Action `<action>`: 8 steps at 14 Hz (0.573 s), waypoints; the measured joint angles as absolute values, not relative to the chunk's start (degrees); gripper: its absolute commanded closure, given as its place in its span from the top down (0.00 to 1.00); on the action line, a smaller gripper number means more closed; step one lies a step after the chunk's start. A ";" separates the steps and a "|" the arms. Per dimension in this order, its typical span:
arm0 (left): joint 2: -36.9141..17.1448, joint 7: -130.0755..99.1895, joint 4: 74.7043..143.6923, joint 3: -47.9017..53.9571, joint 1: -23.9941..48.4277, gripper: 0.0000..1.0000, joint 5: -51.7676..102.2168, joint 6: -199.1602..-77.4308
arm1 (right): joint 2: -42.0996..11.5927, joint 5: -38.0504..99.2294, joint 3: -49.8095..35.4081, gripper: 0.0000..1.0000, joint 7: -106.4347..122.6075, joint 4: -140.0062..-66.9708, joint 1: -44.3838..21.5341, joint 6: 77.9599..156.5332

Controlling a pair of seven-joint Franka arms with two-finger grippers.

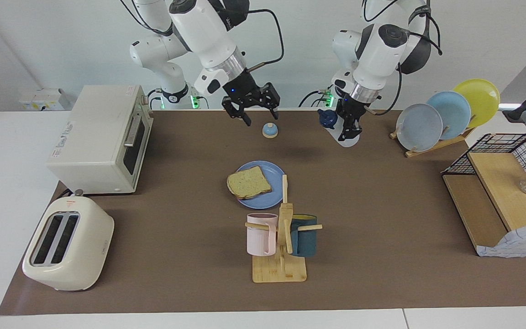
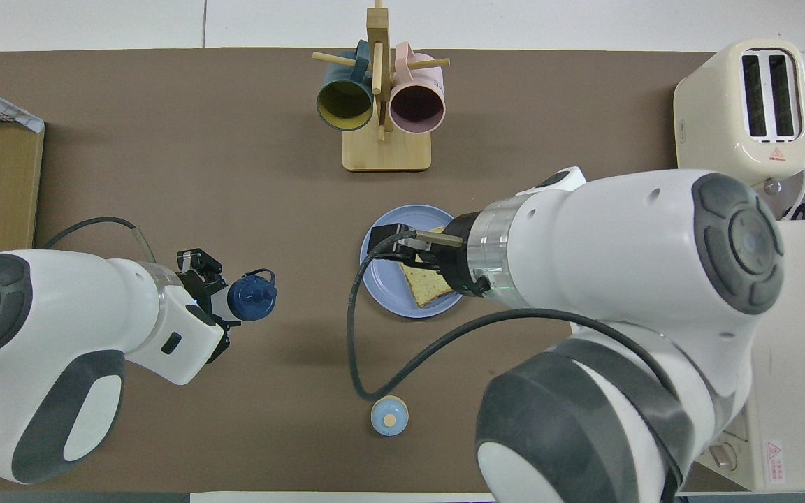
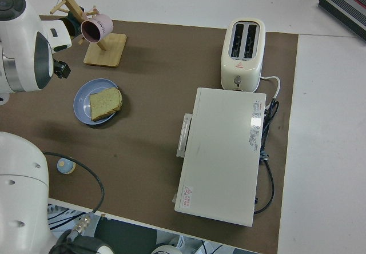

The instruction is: Put bread on plate and add seasoning

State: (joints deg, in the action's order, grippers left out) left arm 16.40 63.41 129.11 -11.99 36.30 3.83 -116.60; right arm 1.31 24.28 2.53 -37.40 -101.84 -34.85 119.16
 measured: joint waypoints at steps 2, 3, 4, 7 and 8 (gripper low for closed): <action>16.40 63.40 129.12 -11.88 36.30 0.00 3.83 -116.60 | 1.28 24.39 1.22 0.78 -41.73 -101.62 -36.86 121.28; 16.40 63.34 129.12 -11.77 36.30 0.00 3.83 -116.60 | 1.23 24.42 0.69 0.74 -44.09 -101.64 -38.01 122.98; 16.40 63.29 129.12 -11.69 36.31 0.00 3.83 -116.60 | 1.15 24.43 0.31 0.73 -46.71 -101.66 -39.26 124.88; 16.40 63.26 129.12 -11.66 36.30 0.00 3.83 -116.60 | 0.53 24.43 0.05 0.60 -52.27 -102.08 -42.70 130.31; 16.40 63.26 129.12 -11.66 36.30 0.00 3.83 -116.60 | 0.17 24.43 0.03 0.55 -52.59 -102.14 -43.14 131.45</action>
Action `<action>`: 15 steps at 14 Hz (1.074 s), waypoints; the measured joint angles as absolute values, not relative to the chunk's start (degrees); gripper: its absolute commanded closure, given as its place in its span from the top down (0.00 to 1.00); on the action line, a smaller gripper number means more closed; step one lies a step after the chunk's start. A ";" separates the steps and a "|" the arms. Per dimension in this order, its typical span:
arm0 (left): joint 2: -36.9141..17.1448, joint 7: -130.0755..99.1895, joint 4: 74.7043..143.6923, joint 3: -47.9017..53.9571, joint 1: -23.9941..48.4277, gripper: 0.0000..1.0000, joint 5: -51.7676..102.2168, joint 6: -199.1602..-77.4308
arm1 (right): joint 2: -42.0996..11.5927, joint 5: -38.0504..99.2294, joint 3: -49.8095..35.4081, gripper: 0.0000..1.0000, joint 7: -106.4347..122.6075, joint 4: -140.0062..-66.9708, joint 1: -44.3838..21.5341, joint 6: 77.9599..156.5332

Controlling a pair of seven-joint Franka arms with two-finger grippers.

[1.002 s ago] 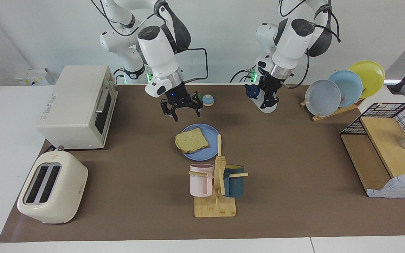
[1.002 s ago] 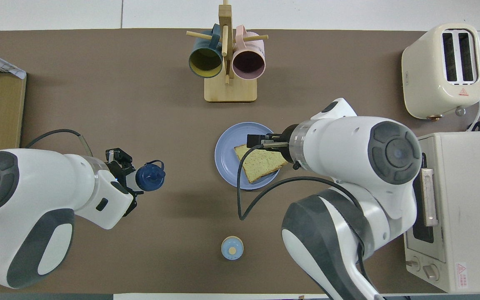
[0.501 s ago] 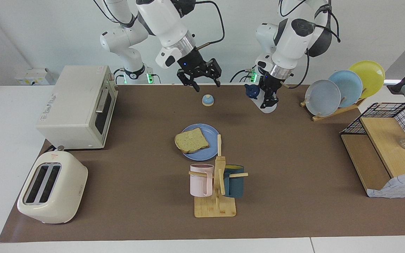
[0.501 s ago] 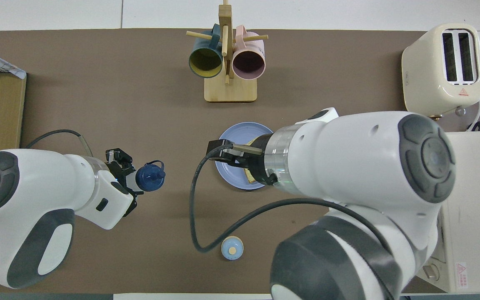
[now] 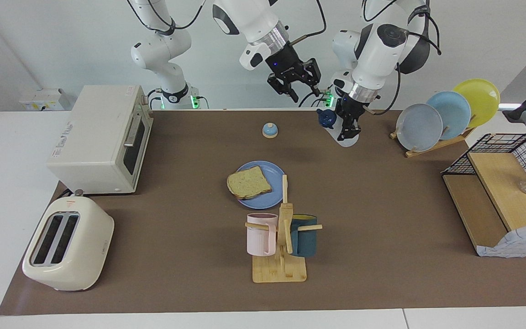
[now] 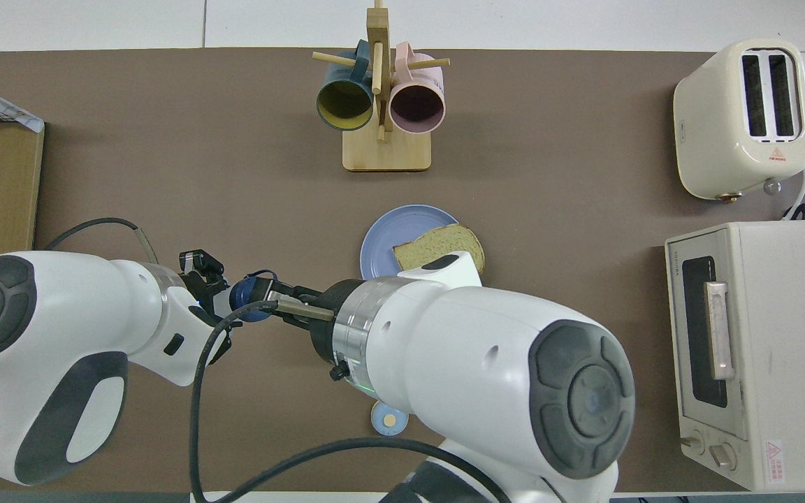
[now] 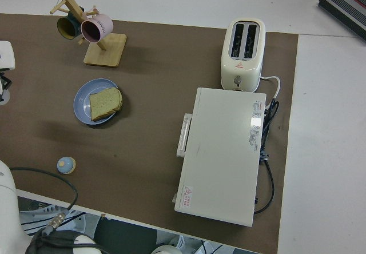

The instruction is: Put bread on plate and add seasoning

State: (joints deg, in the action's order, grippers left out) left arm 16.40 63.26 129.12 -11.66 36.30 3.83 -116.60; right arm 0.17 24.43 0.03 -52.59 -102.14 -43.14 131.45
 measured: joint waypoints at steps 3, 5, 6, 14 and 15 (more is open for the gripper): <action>16.40 63.14 129.12 -11.66 36.30 0.00 3.83 -116.60 | -0.41 24.43 0.13 0.42 -52.60 -102.16 -43.16 132.64; 16.40 63.10 129.12 -11.66 36.30 0.00 3.83 -116.60 | -0.96 24.43 0.13 0.42 -52.60 -102.25 -43.16 133.09; 16.40 63.10 129.12 -11.66 36.30 0.00 3.83 -116.60 | -1.73 24.43 0.12 0.42 -52.60 -102.26 -43.16 134.27; 16.42 62.69 129.12 -11.02 36.31 0.00 3.83 -116.60 | -4.48 24.43 -0.98 0.40 -52.60 -102.22 -43.22 138.04; 16.42 62.53 129.12 -10.78 36.31 0.00 3.83 -116.60 | -4.48 24.43 -1.16 0.40 -52.60 -102.22 -43.23 138.04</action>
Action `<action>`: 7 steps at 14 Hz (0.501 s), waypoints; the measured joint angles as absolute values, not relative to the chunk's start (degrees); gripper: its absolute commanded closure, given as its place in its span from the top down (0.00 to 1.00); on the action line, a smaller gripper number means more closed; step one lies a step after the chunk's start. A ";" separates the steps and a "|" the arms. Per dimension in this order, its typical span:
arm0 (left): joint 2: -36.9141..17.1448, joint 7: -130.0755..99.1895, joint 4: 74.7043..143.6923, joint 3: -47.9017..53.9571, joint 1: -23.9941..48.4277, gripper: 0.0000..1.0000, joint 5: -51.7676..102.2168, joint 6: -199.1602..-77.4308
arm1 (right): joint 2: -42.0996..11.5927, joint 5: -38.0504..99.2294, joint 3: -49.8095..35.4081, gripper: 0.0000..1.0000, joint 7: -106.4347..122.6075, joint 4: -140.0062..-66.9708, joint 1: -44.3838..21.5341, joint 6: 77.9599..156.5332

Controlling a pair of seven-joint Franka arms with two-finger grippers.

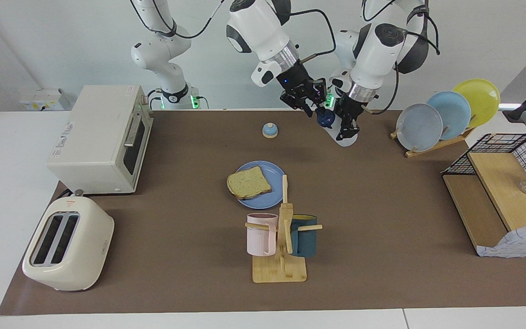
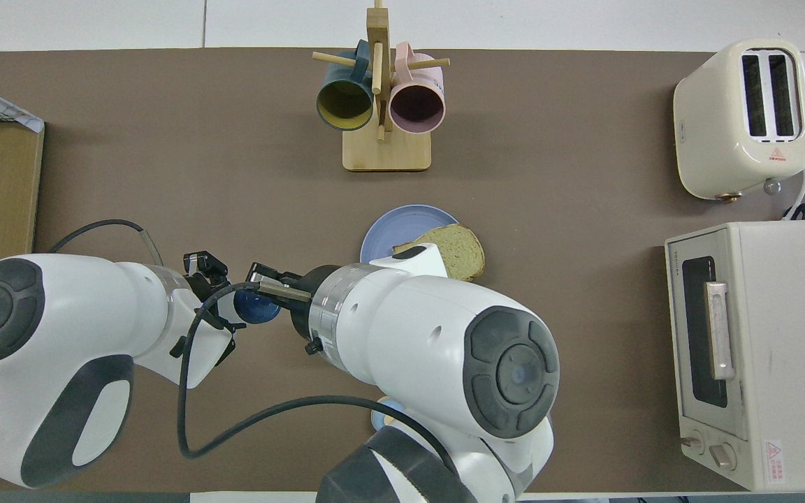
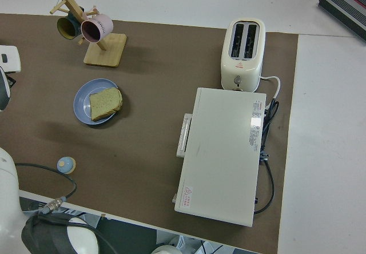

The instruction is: Put bread on plate and add seasoning

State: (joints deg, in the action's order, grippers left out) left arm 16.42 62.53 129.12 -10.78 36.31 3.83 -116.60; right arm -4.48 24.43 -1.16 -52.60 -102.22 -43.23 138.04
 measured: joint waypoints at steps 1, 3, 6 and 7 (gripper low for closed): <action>16.42 62.32 129.12 -10.63 36.31 0.00 3.83 -116.60 | -4.48 24.43 -1.43 0.40 -52.60 -102.20 -43.24 138.05; 16.45 61.91 129.12 -10.53 36.31 0.00 3.83 -116.60 | -4.48 24.43 -1.80 0.40 -52.60 -102.14 -43.24 138.05; 16.48 61.49 129.13 -10.47 36.31 0.00 3.83 -116.60 | -4.49 24.43 -1.83 0.40 -52.60 -102.14 -43.24 137.89; 16.48 61.39 129.13 -10.38 36.31 0.00 3.83 -116.60 | -4.49 24.43 -1.89 0.36 -52.60 -102.13 -43.24 137.50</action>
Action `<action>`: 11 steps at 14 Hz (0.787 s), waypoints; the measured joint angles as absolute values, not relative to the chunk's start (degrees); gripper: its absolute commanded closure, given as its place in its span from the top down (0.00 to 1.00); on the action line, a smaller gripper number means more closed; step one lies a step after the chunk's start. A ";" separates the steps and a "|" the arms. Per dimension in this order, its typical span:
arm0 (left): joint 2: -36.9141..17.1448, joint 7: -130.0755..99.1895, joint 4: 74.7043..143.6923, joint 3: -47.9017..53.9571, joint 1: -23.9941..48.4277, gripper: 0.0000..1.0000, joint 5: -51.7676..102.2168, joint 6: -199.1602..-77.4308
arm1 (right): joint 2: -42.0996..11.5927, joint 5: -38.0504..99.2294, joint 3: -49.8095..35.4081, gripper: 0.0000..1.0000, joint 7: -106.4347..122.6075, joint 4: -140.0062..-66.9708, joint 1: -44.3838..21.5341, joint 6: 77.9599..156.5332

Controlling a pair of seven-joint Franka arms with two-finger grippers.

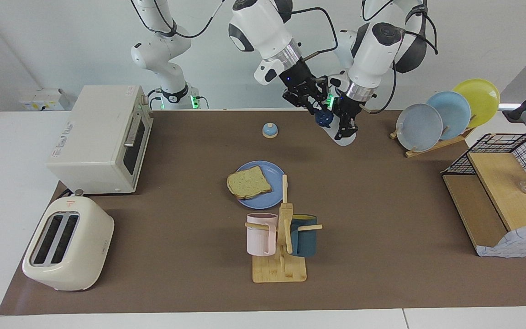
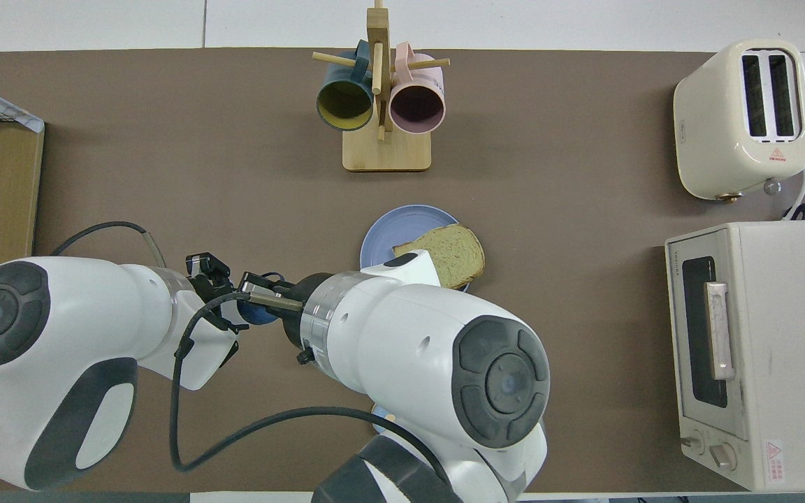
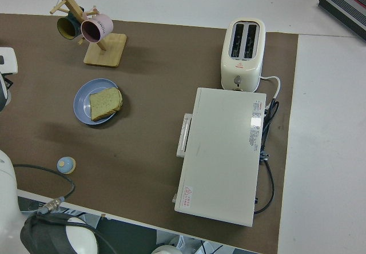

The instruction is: Put bread on plate and add seasoning

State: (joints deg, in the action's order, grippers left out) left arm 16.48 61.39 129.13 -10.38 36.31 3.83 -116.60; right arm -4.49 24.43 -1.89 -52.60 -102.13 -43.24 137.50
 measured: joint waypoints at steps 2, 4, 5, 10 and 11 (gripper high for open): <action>16.48 61.14 129.13 -10.23 36.31 0.00 3.83 -116.60 | -4.48 24.43 -1.95 0.31 -52.60 -102.12 -43.24 137.04; 16.55 60.98 129.13 -10.24 36.31 0.00 3.83 -116.60 | -4.34 24.43 -1.94 0.24 -52.60 -102.04 -43.16 136.21; 16.56 60.81 129.13 -10.19 36.31 0.00 3.83 -116.61 | -4.21 24.42 -1.93 0.16 -52.60 -101.94 -43.14 135.83; 17.00 59.68 129.13 -10.10 36.31 0.00 3.83 -116.93 | -3.84 24.43 -1.76 0.00 -52.60 -101.88 -43.02 134.93; 17.05 59.35 129.13 -10.04 36.31 0.00 3.83 -117.01 | -3.79 24.43 -1.76 0.00 -52.60 -101.88 -42.98 134.95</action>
State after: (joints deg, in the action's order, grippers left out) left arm 17.05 59.35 129.13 -10.04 36.31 3.83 -117.01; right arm -3.79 24.43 -1.76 -52.60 -101.88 -42.98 134.95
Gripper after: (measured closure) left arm 0.542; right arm 0.859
